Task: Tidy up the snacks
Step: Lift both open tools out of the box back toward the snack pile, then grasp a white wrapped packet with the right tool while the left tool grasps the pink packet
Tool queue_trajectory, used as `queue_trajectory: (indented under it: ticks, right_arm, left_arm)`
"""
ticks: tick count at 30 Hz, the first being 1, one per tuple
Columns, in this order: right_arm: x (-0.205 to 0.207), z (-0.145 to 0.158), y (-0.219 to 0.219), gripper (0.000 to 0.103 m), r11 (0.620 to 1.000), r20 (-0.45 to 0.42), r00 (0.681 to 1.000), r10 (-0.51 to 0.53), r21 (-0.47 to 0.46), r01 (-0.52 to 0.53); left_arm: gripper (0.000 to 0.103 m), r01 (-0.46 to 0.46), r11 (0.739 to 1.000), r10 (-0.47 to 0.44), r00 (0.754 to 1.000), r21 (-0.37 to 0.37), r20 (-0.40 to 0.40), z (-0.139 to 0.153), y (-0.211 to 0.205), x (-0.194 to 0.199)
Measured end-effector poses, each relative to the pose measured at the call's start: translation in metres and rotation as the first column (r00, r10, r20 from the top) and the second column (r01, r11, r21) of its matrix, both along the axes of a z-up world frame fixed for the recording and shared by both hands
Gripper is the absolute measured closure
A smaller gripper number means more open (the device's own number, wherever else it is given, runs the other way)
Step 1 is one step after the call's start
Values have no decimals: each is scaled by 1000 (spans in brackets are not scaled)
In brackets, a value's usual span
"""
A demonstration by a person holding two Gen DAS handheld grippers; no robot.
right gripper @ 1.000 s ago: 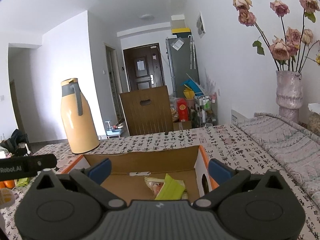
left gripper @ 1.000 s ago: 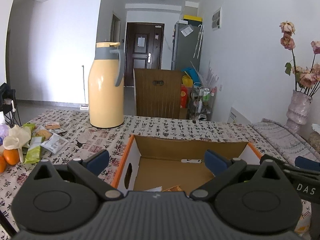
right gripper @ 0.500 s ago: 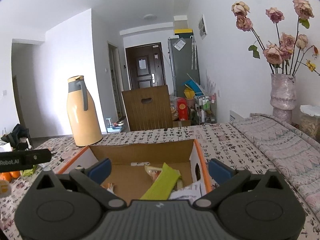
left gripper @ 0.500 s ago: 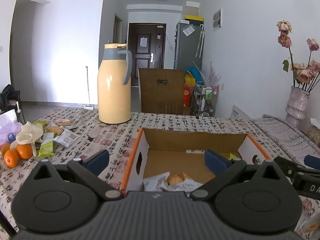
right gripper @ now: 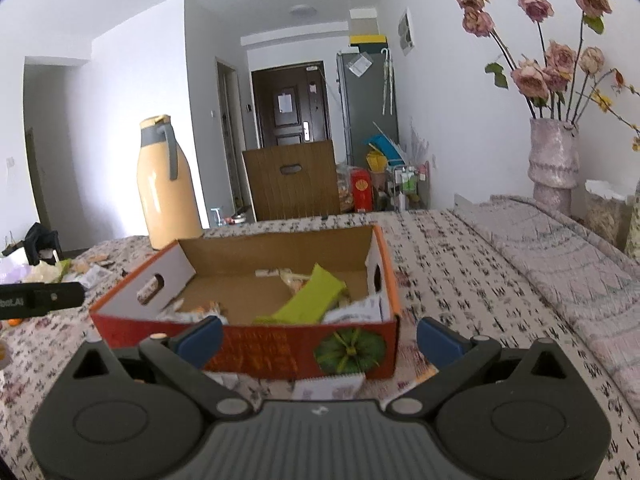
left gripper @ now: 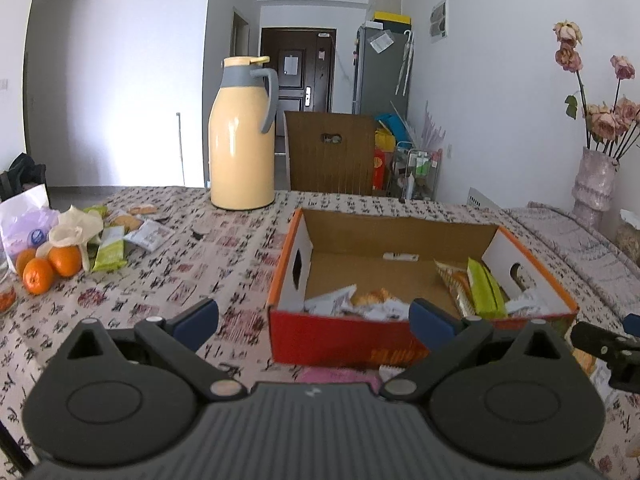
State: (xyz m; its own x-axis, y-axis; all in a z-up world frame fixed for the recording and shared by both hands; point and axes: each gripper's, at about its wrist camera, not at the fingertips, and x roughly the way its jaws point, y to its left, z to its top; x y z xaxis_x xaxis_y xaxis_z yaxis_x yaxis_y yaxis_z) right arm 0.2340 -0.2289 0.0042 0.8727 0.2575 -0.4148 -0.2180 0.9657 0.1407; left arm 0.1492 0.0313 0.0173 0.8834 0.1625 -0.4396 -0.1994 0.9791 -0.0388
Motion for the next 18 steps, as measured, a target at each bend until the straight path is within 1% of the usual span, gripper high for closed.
queue_trajectory:
  ticks: [10,18]
  right_arm:
    - [-20,-22,-19,0,999,-54,998,-24,-33,22]
    - [-38,-39,-31,0,997,-101,994,-41,-74,34]
  left_arm:
    - [0,12,1000,-12,1000,5,-14,-19,11,-25]
    - [0,15,1000,-15,999,1,-41,-43,12,-23]
